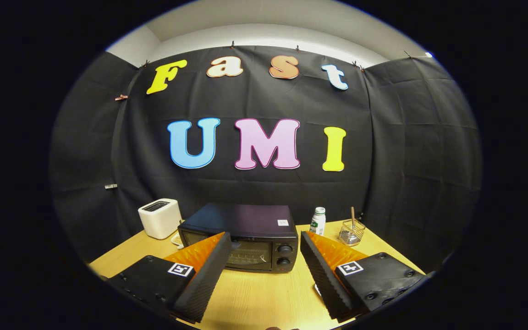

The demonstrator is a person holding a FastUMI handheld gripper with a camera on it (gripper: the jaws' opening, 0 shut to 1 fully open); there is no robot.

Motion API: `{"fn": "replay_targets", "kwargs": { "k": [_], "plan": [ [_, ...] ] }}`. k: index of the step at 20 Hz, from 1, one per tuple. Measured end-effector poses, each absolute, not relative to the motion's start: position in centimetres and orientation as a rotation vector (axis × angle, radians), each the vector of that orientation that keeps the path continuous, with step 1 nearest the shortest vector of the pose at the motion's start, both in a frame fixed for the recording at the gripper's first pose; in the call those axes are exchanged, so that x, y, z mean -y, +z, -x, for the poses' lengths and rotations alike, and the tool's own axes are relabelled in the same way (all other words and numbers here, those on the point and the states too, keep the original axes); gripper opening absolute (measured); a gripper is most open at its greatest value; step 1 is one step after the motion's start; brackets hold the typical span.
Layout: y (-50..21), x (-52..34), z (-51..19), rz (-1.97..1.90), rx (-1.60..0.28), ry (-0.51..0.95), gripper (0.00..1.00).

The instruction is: Open the toaster oven, put the food inside, and close the toaster oven door.

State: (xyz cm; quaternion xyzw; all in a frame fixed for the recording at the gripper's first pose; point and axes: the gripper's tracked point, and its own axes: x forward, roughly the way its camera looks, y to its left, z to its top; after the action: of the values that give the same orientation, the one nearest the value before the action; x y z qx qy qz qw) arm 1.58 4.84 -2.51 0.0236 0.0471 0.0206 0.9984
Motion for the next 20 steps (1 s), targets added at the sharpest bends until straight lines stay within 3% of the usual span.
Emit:
{"fn": "replay_targets", "kwargs": {
  "k": [6, 20],
  "plan": [
    [-2.5, -7.8, -5.1, -0.043, -0.104, 0.056, 0.98],
    [-9.8, -14.8, -15.1, -0.036, -0.243, 0.035, 0.98]
  ]
}}
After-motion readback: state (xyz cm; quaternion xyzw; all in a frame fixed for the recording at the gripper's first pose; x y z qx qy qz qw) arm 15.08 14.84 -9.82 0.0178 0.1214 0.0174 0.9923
